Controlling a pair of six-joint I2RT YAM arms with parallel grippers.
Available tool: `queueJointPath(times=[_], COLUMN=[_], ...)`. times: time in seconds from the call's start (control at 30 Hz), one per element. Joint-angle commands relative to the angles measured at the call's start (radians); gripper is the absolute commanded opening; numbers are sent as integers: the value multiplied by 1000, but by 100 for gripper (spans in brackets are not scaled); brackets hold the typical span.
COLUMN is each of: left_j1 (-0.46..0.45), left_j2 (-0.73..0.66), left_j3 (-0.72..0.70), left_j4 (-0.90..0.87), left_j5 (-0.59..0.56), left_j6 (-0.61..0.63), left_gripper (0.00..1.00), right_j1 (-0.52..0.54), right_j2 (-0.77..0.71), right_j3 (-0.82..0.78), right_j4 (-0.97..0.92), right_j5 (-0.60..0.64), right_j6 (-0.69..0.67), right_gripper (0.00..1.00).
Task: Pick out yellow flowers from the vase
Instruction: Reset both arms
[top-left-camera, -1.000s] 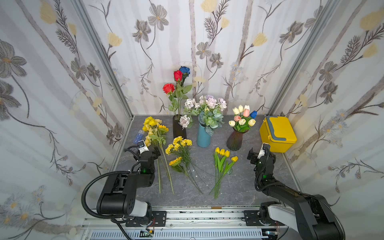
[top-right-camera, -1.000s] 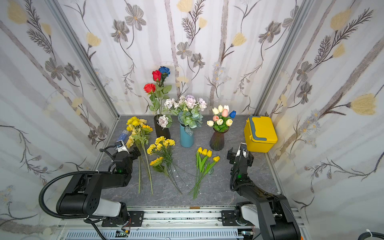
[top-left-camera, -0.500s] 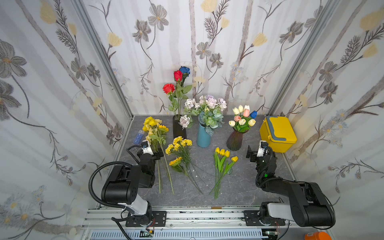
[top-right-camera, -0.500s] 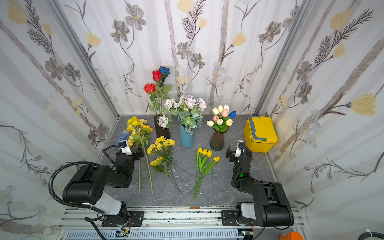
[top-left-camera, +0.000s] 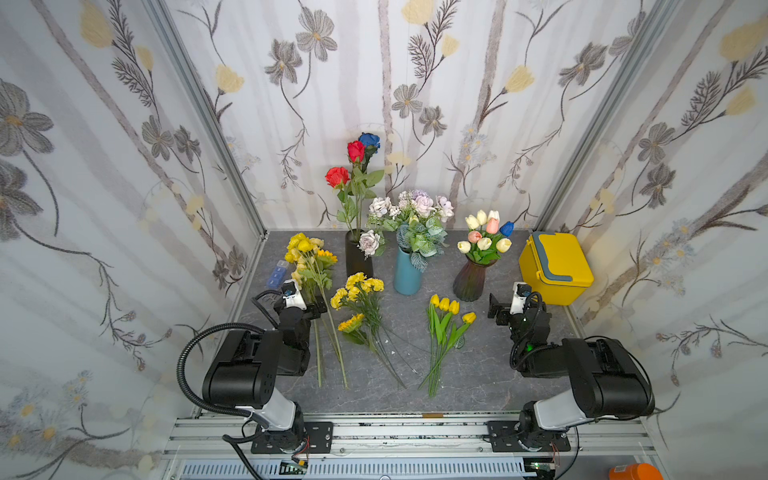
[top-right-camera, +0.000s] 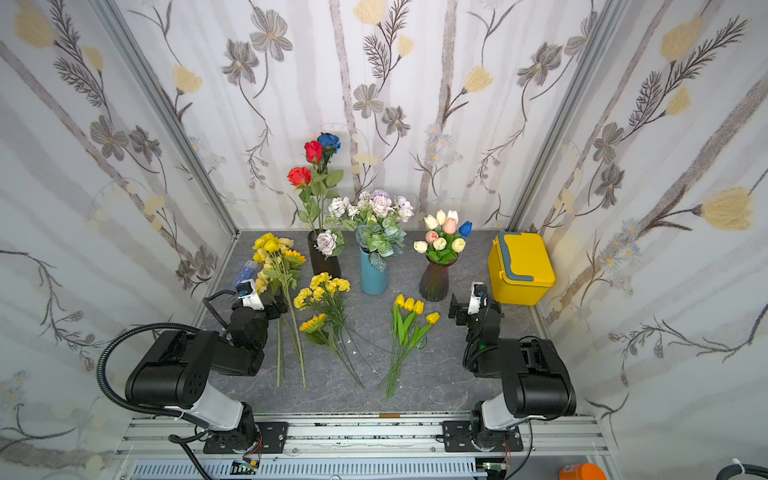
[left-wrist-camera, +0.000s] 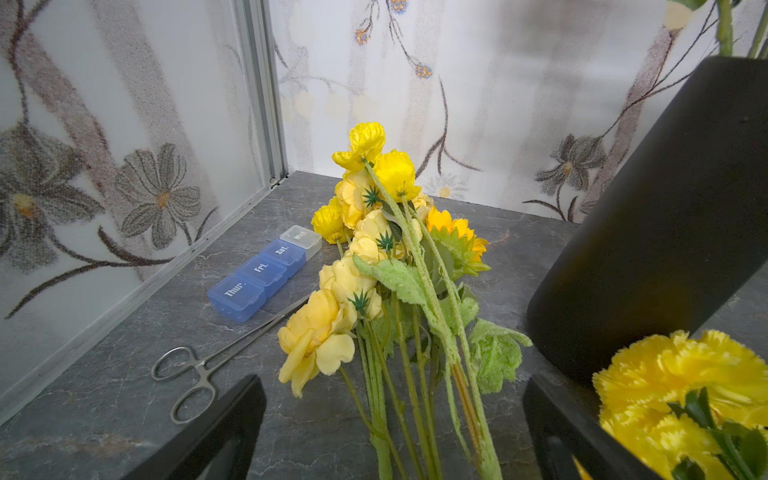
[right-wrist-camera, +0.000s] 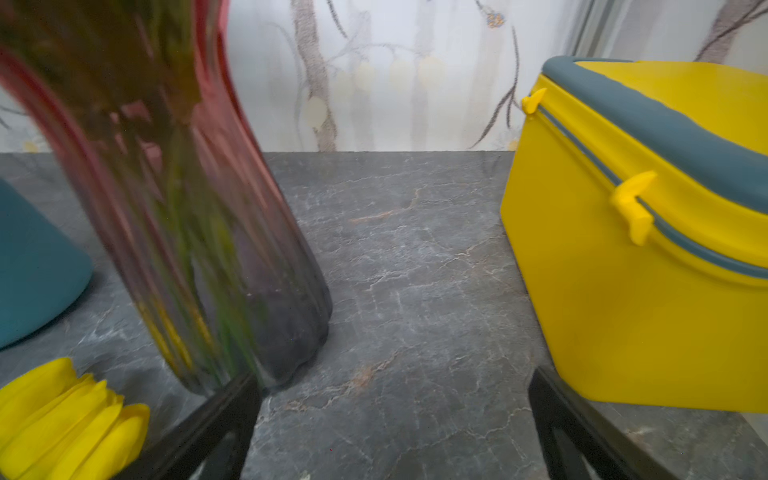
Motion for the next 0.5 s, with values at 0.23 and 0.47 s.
queueJointPath(times=[0.23,0.47], left_j1=[3,3], left_j2=[2,2], left_j3=[0,0], left_j4=[36,36], left_j5=[3,3], left_j6=[7,5], left_gripper=[100,100], right_j1=[21,22], right_j2=[-6,-2], right_j3=[-1,4], right_j4=[81,72], right_j5=[91,90], right_j6=[17,15], right_gripper=[100,100])
